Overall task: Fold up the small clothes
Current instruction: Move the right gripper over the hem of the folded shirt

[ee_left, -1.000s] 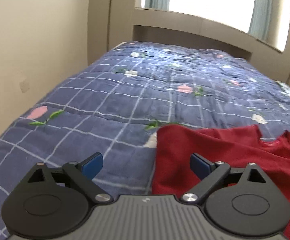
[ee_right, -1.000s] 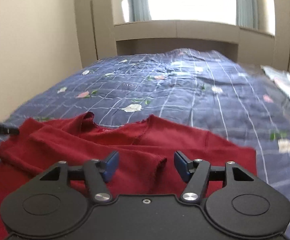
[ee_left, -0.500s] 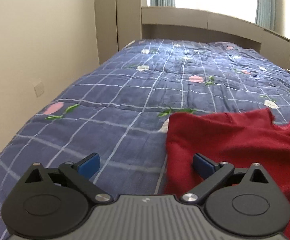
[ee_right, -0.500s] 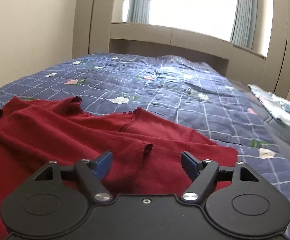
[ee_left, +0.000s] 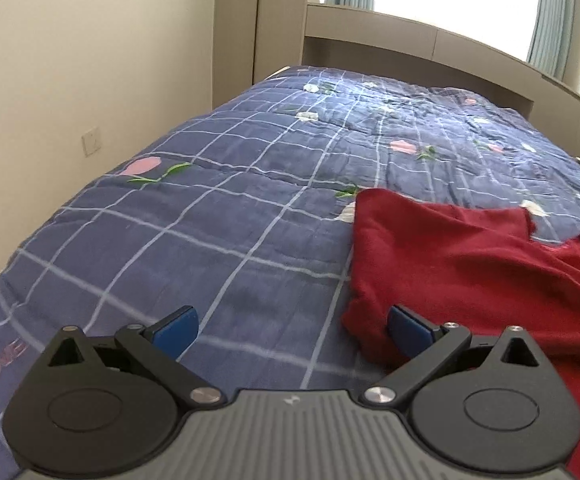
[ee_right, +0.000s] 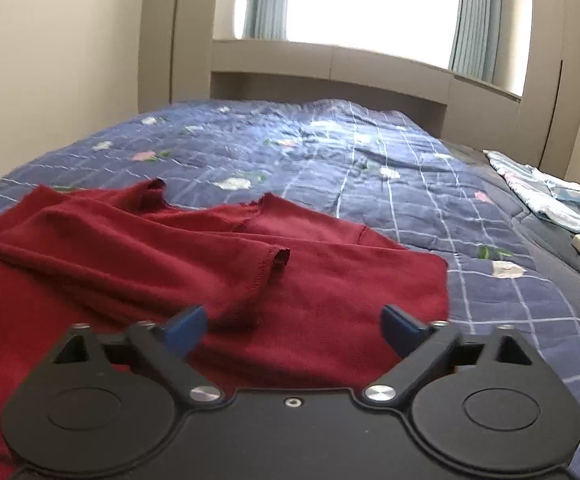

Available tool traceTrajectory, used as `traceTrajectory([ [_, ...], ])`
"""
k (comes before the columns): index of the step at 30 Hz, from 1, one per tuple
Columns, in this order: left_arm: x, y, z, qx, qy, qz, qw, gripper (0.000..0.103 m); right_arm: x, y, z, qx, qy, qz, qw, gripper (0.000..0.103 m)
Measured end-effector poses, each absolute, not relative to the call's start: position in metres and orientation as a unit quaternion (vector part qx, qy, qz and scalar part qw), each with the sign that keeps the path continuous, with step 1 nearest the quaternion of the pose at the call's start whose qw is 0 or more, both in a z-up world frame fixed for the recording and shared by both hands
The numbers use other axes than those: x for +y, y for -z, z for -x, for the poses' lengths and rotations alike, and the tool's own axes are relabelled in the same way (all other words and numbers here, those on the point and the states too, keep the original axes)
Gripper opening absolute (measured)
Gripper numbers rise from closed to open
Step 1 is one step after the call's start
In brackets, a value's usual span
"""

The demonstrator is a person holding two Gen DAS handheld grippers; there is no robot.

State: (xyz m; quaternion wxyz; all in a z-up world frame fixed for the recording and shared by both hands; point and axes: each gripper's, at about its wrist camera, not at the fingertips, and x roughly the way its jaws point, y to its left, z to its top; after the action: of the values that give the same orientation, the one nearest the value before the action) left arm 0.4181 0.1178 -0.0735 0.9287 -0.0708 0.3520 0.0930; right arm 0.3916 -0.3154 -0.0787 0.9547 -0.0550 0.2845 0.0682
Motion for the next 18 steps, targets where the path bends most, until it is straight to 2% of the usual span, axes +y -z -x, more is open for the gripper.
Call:
traceTrajectory([
  [8,0.108,0.046,-0.324,0.345,-0.062,0.046,0.935,0.102,-0.338,0.050,-0.288,0.274,-0.091,0.045,0.956,0.102],
  [18,0.075,0.040,-0.208,0.347,0.015,0.013,0.938,0.102,-0.344,0.050,-0.172,0.301,-0.105,0.049,0.946,0.102],
])
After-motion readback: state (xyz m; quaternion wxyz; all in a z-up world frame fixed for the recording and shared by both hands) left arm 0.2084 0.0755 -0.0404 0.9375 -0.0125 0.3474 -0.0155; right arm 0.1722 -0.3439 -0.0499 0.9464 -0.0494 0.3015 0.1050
